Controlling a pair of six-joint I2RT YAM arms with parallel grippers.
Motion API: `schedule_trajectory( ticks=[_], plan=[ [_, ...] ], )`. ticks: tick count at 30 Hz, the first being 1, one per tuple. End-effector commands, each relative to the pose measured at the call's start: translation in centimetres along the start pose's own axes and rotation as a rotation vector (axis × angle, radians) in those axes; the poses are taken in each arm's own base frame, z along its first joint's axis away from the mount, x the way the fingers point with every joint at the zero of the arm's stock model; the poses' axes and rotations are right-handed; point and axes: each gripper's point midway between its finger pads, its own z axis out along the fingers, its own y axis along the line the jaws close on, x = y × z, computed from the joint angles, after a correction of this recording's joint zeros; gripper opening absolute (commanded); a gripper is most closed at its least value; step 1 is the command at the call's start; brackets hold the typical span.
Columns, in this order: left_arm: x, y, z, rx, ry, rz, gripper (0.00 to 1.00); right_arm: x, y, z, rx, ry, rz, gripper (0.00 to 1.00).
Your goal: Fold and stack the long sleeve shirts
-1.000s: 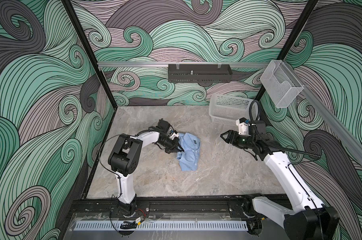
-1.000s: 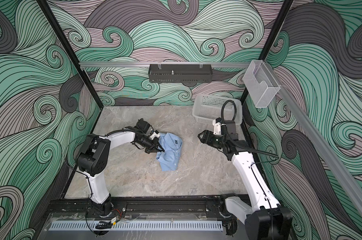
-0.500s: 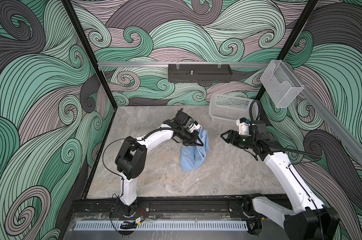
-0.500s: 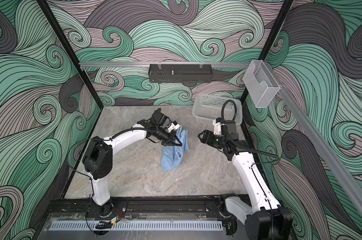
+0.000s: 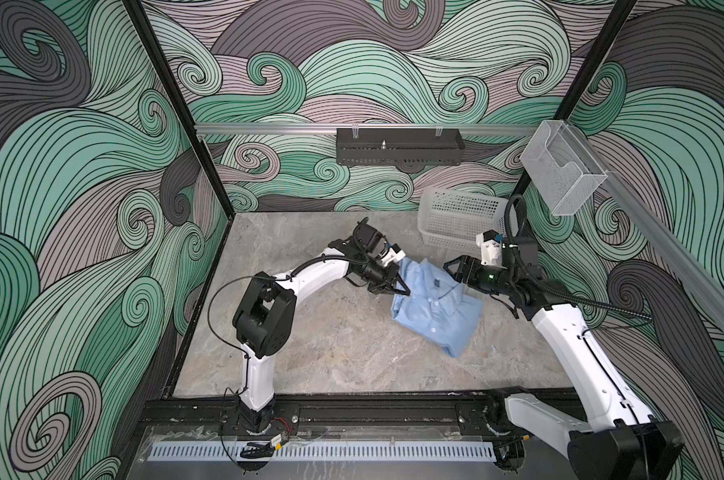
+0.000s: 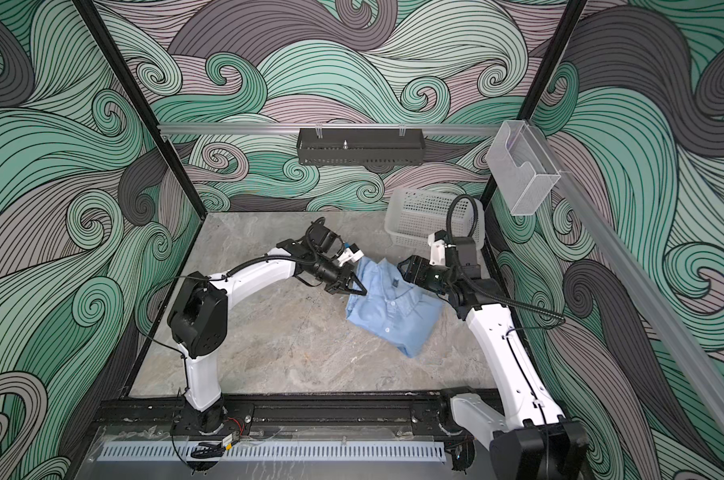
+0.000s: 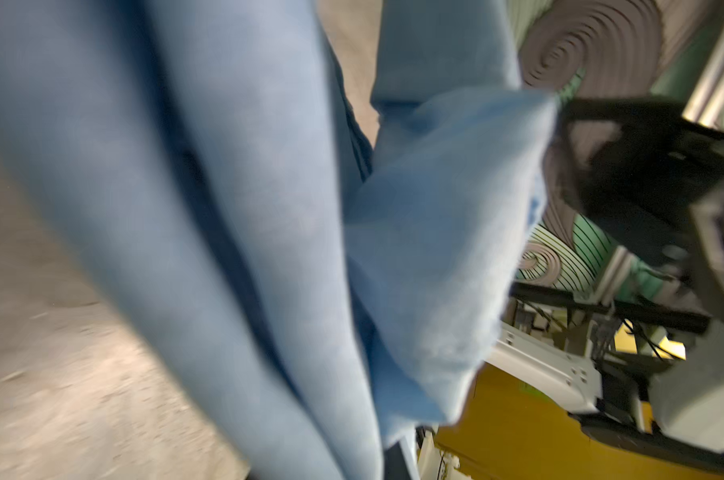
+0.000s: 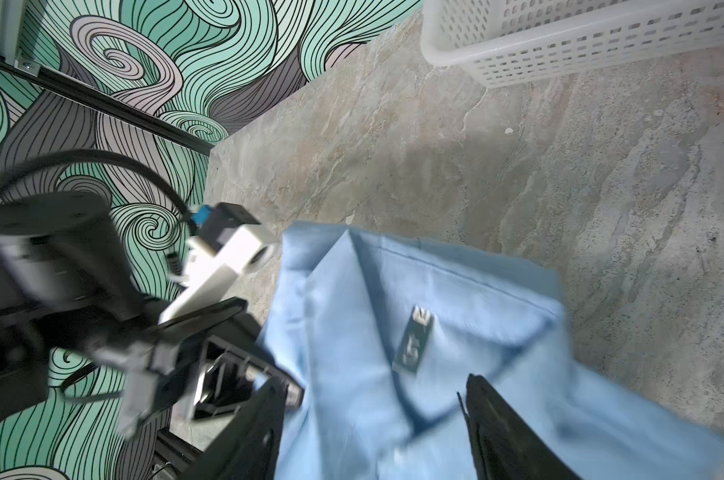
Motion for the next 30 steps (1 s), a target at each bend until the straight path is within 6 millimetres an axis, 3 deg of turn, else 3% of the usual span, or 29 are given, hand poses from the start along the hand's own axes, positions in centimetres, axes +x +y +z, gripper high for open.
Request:
schedule_trajectory(
  ticks=[1,3,5,10,12,14,18,24,27,30],
  plan=[
    [1.4,7.8,1.5,-0.129,0.044,-0.128,0.00,-0.2,-0.1,-0.2,0.005,-0.007,0.004,0.69],
    [2.3,11.3,2.0,-0.181,0.055,-0.200,0.00,0.0,-0.2,0.1,0.004,0.002,0.009,0.69],
    [3.2,13.4,1.9,-0.223,0.057,-0.249,0.00,0.3,-0.5,0.4,0.009,0.013,0.014,0.69],
    [3.8,14.6,-0.3,-0.339,-0.004,-0.260,0.00,2.0,-2.2,1.6,0.051,0.061,0.050,0.70],
    [3.8,14.4,-1.1,-0.365,-0.020,-0.254,0.00,3.3,-3.2,2.4,0.077,0.092,0.066,0.70],
    [3.7,13.8,-2.1,-0.371,-0.050,-0.244,0.17,4.7,-4.4,3.2,0.109,0.125,0.079,0.71],
    [3.1,11.3,-4.6,-0.365,-0.133,-0.185,0.38,7.5,-5.9,4.7,0.151,0.199,0.085,0.72],
    [3.5,7.2,-8.2,-0.391,-0.221,-0.103,0.50,11.2,-6.3,7.3,0.150,0.314,0.078,0.74],
    [3.5,6.7,-7.8,-0.383,-0.225,-0.096,0.50,11.9,-7.0,8.3,0.167,0.336,0.079,0.73],
    [3.2,8.2,-6.2,-0.415,-0.187,-0.132,0.48,12.3,-7.7,9.1,0.185,0.360,0.076,0.72]
  ],
)
